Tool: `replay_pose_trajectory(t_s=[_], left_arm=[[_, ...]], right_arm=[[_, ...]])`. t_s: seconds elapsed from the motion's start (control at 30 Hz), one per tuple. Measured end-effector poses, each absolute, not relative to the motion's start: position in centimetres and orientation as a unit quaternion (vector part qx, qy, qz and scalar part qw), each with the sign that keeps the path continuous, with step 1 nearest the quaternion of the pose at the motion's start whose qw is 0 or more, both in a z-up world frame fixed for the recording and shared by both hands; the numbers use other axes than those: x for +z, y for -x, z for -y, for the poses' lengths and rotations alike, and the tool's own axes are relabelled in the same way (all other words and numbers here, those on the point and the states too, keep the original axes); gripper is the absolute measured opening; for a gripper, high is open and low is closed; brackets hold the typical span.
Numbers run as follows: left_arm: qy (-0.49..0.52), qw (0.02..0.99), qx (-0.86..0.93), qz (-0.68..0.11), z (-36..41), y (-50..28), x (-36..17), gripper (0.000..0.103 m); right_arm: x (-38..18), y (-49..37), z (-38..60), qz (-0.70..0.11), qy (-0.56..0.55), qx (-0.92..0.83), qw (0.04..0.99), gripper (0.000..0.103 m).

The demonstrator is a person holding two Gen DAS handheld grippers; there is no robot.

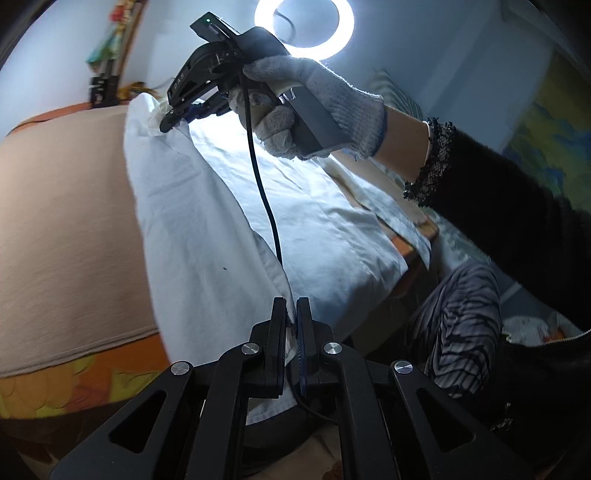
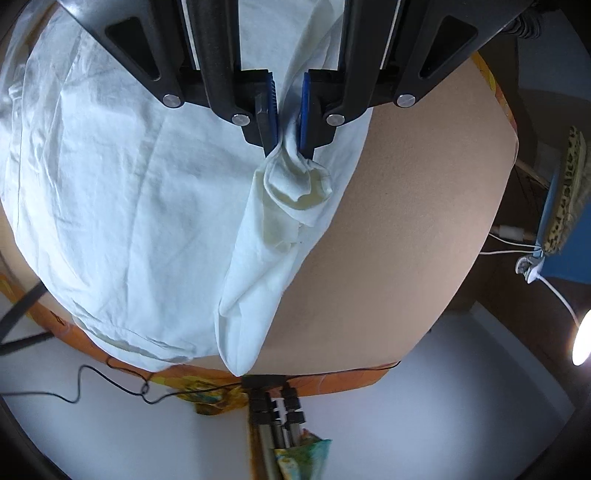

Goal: Fold small clothes

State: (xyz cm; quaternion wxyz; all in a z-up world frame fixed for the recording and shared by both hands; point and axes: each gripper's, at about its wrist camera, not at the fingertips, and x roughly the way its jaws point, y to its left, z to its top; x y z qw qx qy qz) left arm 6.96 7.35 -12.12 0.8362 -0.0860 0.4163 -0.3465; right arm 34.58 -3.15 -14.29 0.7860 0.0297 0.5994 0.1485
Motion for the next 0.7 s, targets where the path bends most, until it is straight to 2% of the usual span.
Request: replay_pose_trajectory(t_s=[0.17,0.23,0.33,0.43,0.47,0.5,0.7], left_arm=[[0.079,0.814,-0.371,-0.440,-5.1,-7.5,-13.0,0.004],[0.083,0.798,-0.396,-0.447,-4.6,-7.3,-12.8,0.012],[0.086,0.798,-0.413,-0.431,-4.7,-6.6,-11.7,0.013],[0.103,0.809,-0.414,-0.405,-6.5,-6.3,-10.4,0.013],[0.106,0.820,-0.400,-0.396,-7.4,-6.5,-10.1,0.013],[0.108,0.831,-0.382,-0.391,-8.2,-6.8,-9.9,0.013],[0.113,0.847,-0.316,-0.413,-10.3,-9.2,-11.4,0.013]], right_arm=[[-15.7,-34.1,6.4,-0.606,-0.062,0.142,0.780,0.008],[-15.9,-33.7,6.3,-0.603,-0.052,0.145,0.782,0.008],[-17.0,-35.0,5.5,-0.609,-0.017,0.138,0.781,0.008],[-17.6,-35.0,5.4,-0.619,0.023,0.124,0.775,0.017],[-17.3,-34.8,5.5,-0.616,0.037,0.116,0.779,0.026],[-16.8,-34.5,5.6,-0.608,0.052,0.108,0.785,0.031],[-12.6,-30.2,6.1,-0.553,0.056,0.138,0.820,0.031]])
